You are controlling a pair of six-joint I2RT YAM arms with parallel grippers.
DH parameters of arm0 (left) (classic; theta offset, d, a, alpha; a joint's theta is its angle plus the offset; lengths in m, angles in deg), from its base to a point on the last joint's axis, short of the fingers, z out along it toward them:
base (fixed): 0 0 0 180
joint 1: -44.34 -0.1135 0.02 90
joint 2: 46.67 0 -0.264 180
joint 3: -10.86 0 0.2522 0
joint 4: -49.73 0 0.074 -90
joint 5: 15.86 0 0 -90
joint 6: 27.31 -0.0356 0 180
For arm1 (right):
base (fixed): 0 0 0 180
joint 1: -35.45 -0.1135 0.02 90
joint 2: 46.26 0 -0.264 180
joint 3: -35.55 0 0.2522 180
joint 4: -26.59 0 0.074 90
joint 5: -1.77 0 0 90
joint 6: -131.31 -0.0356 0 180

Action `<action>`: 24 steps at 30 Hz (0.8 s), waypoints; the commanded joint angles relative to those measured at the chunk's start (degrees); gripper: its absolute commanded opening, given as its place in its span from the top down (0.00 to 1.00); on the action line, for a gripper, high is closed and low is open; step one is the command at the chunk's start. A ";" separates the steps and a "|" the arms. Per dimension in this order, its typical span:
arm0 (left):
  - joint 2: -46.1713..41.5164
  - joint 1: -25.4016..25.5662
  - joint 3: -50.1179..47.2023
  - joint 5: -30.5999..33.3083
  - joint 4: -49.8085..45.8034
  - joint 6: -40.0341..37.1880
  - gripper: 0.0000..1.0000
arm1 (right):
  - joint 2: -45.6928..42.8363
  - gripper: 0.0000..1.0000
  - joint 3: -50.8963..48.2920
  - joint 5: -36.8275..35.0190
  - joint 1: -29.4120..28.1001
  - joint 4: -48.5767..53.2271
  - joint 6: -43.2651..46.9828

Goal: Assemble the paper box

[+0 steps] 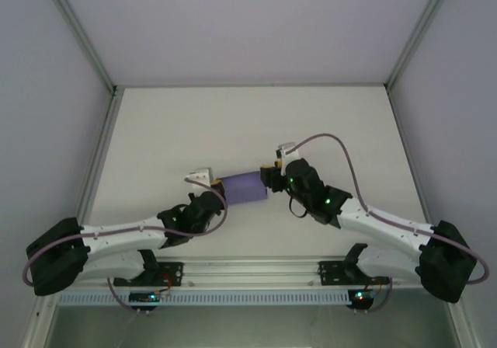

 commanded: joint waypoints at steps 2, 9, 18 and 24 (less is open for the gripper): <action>2.73 0.95 -1.53 -4.42 -11.00 -1.71 1.00 | 2.81 0.53 2.62 6.91 3.81 3.39 -4.36; 2.24 1.13 -1.47 -4.26 -11.67 -1.78 1.00 | 6.56 0.55 3.32 6.12 3.76 3.95 -4.20; 1.10 1.16 -1.73 -4.94 -10.88 -3.45 0.99 | 9.62 0.62 -0.84 8.18 4.04 1.98 -5.56; -0.40 1.21 -1.66 -6.20 -10.15 -4.19 0.91 | 9.63 0.63 -3.89 8.62 3.43 4.82 -5.79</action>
